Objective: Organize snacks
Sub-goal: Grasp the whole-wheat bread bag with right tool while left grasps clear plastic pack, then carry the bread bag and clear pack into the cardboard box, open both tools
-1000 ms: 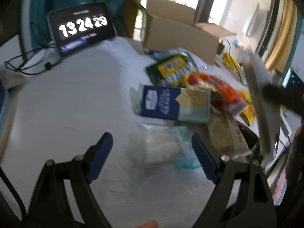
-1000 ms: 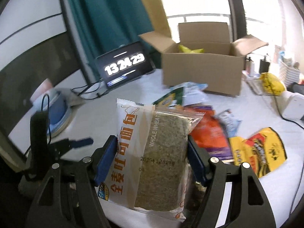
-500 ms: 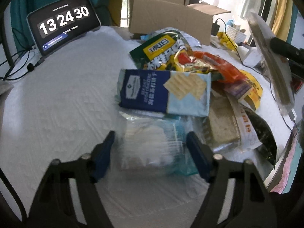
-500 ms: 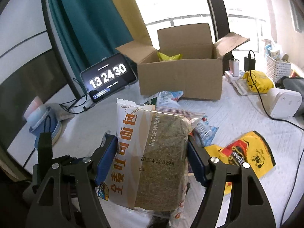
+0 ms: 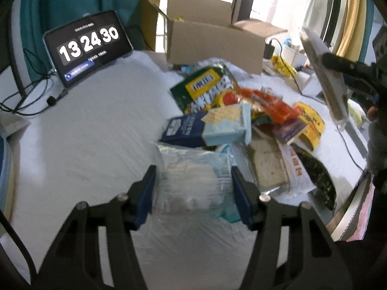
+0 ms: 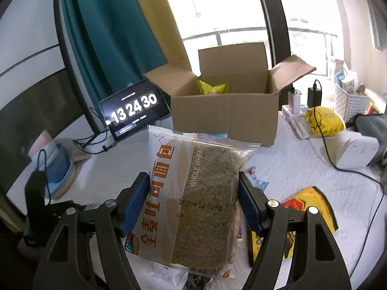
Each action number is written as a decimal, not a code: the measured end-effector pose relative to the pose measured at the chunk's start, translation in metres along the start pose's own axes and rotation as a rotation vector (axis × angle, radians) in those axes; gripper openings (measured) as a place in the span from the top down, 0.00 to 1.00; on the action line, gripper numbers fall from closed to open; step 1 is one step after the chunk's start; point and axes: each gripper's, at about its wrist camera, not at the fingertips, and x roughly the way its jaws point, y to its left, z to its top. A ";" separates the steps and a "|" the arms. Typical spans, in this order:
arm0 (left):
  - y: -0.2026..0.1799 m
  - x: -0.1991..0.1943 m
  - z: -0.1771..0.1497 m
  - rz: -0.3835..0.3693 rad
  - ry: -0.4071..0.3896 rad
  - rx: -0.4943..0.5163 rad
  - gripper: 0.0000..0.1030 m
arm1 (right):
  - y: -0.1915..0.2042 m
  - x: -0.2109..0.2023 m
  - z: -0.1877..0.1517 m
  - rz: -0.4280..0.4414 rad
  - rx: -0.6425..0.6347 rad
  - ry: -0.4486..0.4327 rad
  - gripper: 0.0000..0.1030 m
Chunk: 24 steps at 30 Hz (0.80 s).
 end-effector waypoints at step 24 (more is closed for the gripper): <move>0.002 -0.033 0.067 -0.026 -0.189 -0.008 0.41 | -0.022 -0.010 0.049 -0.059 -0.034 -0.086 0.28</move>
